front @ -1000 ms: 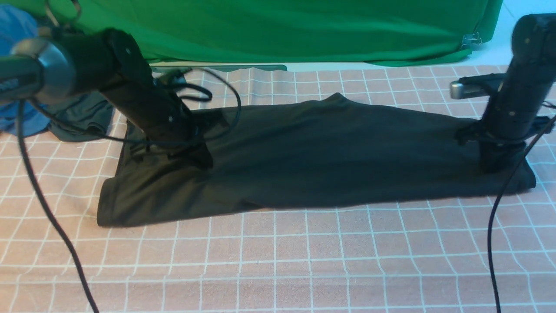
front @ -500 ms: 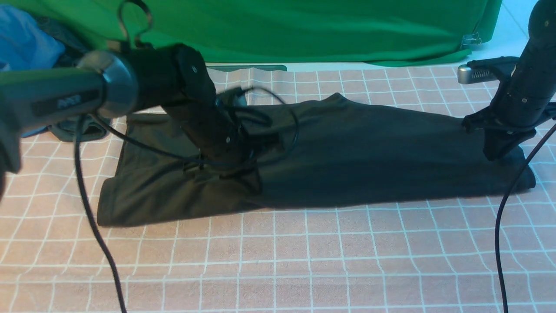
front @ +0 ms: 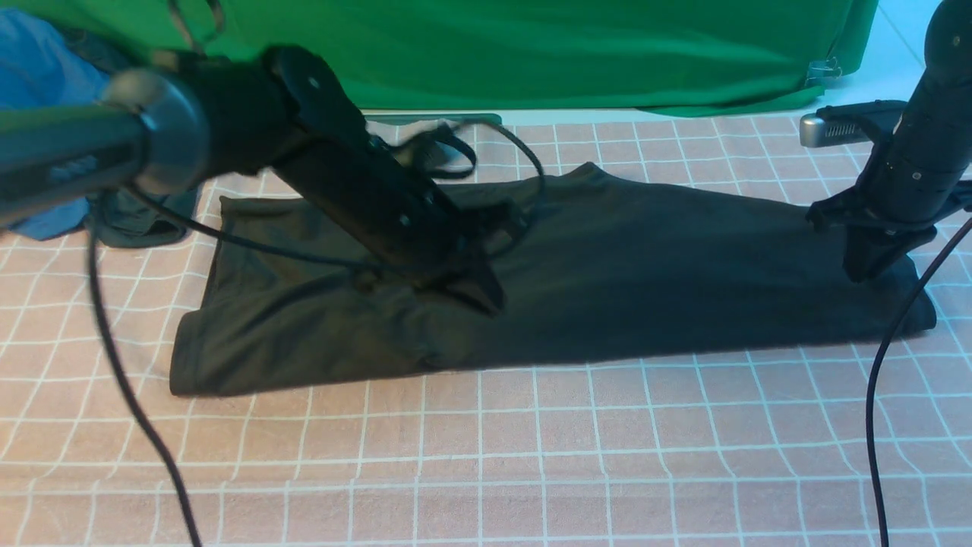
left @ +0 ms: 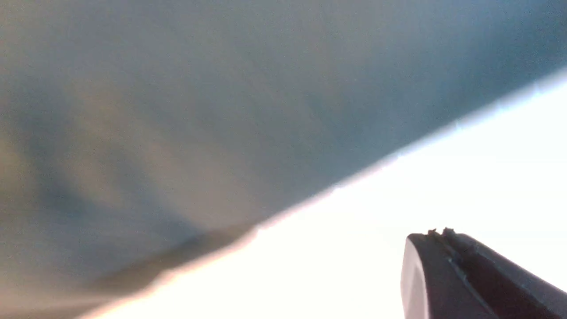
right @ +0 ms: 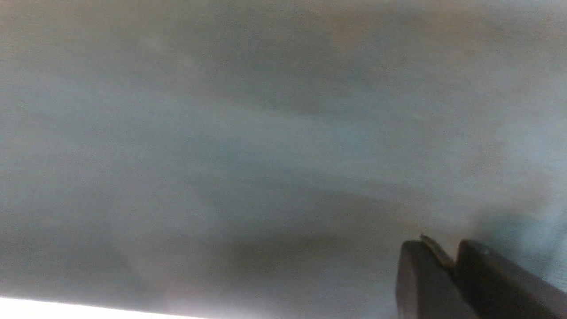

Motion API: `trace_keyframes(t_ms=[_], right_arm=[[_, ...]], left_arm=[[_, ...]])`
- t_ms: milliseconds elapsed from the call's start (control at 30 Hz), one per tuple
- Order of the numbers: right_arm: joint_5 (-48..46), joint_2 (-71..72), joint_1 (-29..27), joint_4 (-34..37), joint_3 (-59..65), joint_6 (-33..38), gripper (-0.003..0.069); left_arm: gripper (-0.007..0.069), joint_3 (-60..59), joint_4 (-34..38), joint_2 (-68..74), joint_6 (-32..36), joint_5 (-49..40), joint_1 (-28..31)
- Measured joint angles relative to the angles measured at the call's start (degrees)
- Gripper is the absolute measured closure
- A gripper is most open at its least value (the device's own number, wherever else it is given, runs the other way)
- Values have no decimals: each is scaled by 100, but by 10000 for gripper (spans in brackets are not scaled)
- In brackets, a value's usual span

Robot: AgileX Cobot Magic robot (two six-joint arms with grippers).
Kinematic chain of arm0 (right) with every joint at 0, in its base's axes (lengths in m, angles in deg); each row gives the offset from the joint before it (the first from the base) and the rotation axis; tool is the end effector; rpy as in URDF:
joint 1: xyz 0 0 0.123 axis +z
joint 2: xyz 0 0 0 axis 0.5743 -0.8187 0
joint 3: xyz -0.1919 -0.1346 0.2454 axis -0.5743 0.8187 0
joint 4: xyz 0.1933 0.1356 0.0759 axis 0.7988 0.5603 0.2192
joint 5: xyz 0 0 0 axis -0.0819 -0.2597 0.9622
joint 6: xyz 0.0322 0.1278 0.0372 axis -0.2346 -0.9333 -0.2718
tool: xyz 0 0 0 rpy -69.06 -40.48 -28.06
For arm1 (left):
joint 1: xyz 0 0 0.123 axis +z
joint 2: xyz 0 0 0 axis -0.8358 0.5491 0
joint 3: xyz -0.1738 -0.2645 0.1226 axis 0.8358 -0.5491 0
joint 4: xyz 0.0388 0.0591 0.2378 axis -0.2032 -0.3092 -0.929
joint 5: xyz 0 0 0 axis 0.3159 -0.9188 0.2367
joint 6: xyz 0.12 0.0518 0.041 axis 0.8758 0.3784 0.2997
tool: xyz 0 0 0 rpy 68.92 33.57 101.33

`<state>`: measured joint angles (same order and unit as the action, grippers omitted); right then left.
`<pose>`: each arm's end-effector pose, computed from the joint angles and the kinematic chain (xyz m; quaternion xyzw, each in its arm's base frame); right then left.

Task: Fold a long-sleeved shirt over a pink coffee tablecloth.
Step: 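Pull the folded dark garment lengthwise by its ends to straighten it flat on the table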

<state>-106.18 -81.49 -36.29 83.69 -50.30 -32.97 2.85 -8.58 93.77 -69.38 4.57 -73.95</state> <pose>0.4612 -0.0029 0.1975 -0.0534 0.9973 0.0225 0.0452 0.3901 -0.1784 0.2393 0.0019 0.9627 -0.2493 0.1046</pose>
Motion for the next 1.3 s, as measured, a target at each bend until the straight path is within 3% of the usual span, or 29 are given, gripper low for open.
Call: trace_keyframes(t_ms=[67, 133, 267, 367, 700, 1133, 1300], right_arm=[[49, 0, 6, 611, 0, 384, 515], [135, 0, 63, 1181, 0, 709, 518], [756, 0, 404, 2418, 0, 1460, 575], [1436, -7, 761, 2775, 0, 1722, 620], [2916, -662, 1789, 2941, -680, 2167, 622], [3719, -1606, 1922, 2797, -1266, 2100, 620], [3317, -1516, 1721, 2679, -1367, 1906, 617]], left_arm=[[610, 5, -958, -78, -750, 236, 181], [610, 5, -1451, -27, -1082, 295, 329], [610, 5, -1686, 295, -1118, 422, 506], [610, 5, -1698, 579, -1114, 341, 506], [610, 138, -1703, 886, -1194, 84, 513], [610, 101, -1755, 744, -1223, 106, 513], [610, 39, -2016, 366, -1234, 59, 513]])
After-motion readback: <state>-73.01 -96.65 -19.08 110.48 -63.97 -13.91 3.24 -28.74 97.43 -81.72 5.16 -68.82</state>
